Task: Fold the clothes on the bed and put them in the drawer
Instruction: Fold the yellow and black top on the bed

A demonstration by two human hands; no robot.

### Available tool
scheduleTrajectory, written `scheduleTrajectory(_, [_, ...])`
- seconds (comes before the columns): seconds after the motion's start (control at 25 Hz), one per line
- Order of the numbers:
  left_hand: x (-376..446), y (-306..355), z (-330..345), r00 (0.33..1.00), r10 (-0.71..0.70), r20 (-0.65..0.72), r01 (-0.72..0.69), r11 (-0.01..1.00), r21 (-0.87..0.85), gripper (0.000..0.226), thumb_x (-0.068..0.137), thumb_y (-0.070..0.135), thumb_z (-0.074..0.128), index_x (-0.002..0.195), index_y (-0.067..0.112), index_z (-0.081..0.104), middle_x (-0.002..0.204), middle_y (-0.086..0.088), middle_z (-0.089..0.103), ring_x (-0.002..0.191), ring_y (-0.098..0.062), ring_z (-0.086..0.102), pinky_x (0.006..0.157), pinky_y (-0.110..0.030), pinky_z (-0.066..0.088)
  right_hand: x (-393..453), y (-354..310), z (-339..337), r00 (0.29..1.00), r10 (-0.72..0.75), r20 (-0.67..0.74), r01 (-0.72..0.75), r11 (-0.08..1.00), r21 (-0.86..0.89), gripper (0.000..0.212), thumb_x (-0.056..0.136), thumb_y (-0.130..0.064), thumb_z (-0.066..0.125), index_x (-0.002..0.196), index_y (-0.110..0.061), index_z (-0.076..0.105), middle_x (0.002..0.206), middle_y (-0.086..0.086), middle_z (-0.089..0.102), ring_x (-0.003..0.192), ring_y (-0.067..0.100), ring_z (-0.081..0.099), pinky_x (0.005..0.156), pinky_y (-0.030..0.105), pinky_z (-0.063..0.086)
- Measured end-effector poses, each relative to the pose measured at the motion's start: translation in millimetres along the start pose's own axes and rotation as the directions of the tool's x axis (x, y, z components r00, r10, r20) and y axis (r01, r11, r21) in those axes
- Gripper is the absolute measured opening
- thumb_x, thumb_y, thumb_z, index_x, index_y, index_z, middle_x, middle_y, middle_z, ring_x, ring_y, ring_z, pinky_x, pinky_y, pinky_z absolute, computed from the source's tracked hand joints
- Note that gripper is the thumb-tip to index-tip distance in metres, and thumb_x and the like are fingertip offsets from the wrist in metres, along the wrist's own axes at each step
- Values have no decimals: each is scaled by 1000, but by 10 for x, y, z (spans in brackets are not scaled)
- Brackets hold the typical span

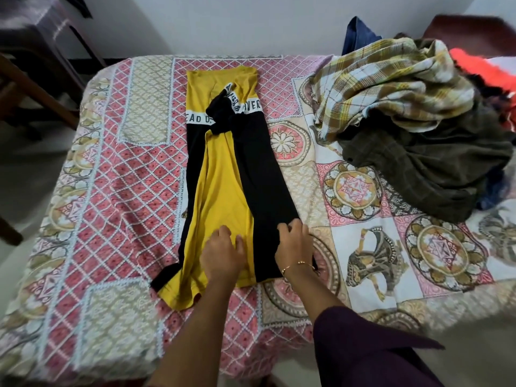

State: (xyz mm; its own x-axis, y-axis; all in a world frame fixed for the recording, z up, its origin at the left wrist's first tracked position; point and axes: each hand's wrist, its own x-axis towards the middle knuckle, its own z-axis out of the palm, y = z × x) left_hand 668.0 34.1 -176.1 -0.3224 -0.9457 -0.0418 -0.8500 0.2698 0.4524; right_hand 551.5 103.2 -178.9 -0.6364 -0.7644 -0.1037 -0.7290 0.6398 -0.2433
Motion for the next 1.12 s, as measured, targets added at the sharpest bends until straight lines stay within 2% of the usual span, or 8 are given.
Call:
scheduleTrajectory(0.12, [209,-400,-109,983,44,-180,-22,993,119,23,73,18,65,87,0,61,85,-21,60,80,-40,59,61,-43,46,114,-362,56,973,-191,127,161,963,217,24,81,2,53,103,-1,63,105,19,52,92,36,54,72,39,44])
scheduleTrajectory(0.28, [225,-877,-267,963,-265,58,264,964,28,39,94,30,51,121,2,50,110,-23,59,100,-40,57,77,-43,43,210,-844,233,947,-242,212,131,892,432,28,93,-4,43,113,-3,62,115,16,55,105,31,54,85,34,41])
scheduleTrajectory(0.48, [136,-1193,-329,972,-90,219,71,993,90,31,98,35,42,107,9,58,105,-16,63,96,-35,60,71,-37,41,328,-1410,414,924,-217,316,39,874,485,35,98,-16,43,131,-5,51,128,15,53,118,31,49,97,34,38])
scheduleTrajectory(0.64, [123,-1276,-379,967,-85,242,73,996,57,28,97,28,46,99,4,58,99,-18,64,91,-36,59,63,-34,34,281,-1585,504,877,-103,469,-175,841,512,35,96,-27,50,122,-4,53,107,17,62,99,35,58,81,37,46])
scheduleTrajectory(0.72, [86,-1273,-395,975,-195,110,202,978,-54,25,100,20,40,99,2,56,94,-18,62,89,-37,58,62,-33,29,239,-1617,536,874,-45,485,-271,782,561,13,94,-15,50,88,-9,60,80,14,59,75,30,56,70,36,44])
scheduleTrajectory(0.88, [-66,-1286,-457,793,-596,-125,470,730,-496,16,99,7,38,89,-2,47,70,-19,52,73,-38,54,56,-34,26,179,-1701,586,868,21,496,-342,751,565,34,93,-11,43,61,-15,31,58,3,30,53,18,26,57,33,23])
scheduleTrajectory(1.0, [-170,-1367,-503,890,-456,18,403,768,-498,25,94,26,54,85,4,49,68,-7,52,70,-34,53,56,-32,30,57,-1830,553,818,-101,567,-372,659,654,30,96,-14,43,67,-18,50,64,-1,46,59,15,42,55,28,35])
scheduleTrajectory(1.12, [-193,-1469,-458,949,-309,65,313,887,-340,22,86,23,67,92,2,62,85,-13,63,78,-29,57,65,-33,42,-66,-1866,573,751,-127,648,-573,364,735,28,100,-9,35,75,-14,48,72,4,52,60,17,50,53,25,41])
